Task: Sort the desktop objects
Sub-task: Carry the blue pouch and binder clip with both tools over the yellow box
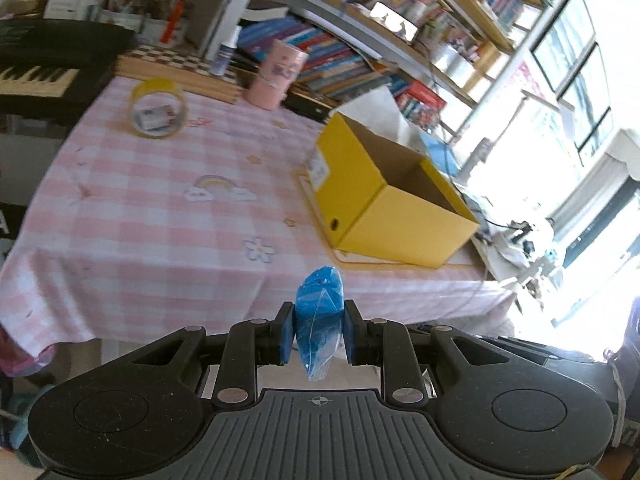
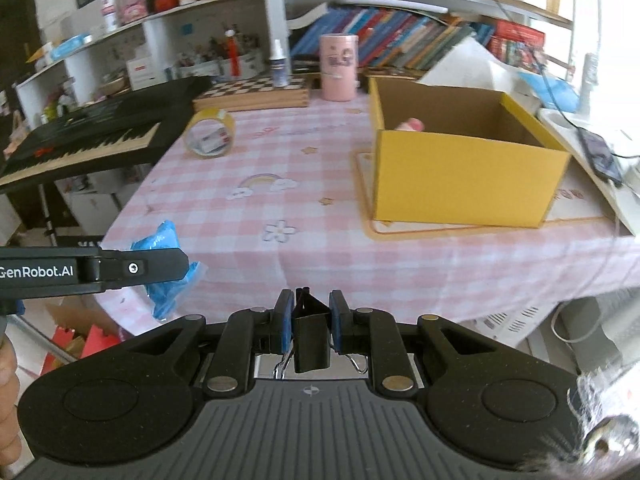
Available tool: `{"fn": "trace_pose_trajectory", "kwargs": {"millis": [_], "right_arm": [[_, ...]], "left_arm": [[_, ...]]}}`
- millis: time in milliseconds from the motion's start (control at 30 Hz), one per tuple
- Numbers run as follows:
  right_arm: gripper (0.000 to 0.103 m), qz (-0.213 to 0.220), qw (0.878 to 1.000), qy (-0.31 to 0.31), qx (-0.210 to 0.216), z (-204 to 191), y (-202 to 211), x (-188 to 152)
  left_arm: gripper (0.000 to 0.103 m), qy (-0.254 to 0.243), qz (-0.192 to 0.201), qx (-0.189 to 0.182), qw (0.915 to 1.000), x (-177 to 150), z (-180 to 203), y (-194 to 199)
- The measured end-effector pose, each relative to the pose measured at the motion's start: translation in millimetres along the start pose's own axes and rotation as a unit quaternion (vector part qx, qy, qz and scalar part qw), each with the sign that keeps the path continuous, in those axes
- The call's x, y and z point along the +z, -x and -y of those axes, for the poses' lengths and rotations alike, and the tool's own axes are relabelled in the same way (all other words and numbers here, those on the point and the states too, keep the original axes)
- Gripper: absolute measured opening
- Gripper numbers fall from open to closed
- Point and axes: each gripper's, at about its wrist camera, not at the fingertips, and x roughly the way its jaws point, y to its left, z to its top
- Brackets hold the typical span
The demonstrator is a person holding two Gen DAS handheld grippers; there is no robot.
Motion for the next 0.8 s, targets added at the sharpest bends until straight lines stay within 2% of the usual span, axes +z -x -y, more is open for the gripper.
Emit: {"fn": "trace_pose_trajectory", "kwargs": {"millis": [400,800], "right_arm": [[0.017,-0.011,0.999,-0.034,-0.028,34,3,-6],[0.017,-0.022,0.997,-0.057,-0.039,75,-6,4]], "left_arm": [[0.023,-0.029,-0.028,-0.024,0.9989,2,27,-29],[0.023,-0.046,-0.040,-0.033,0.9976,11,55,-60]]}}
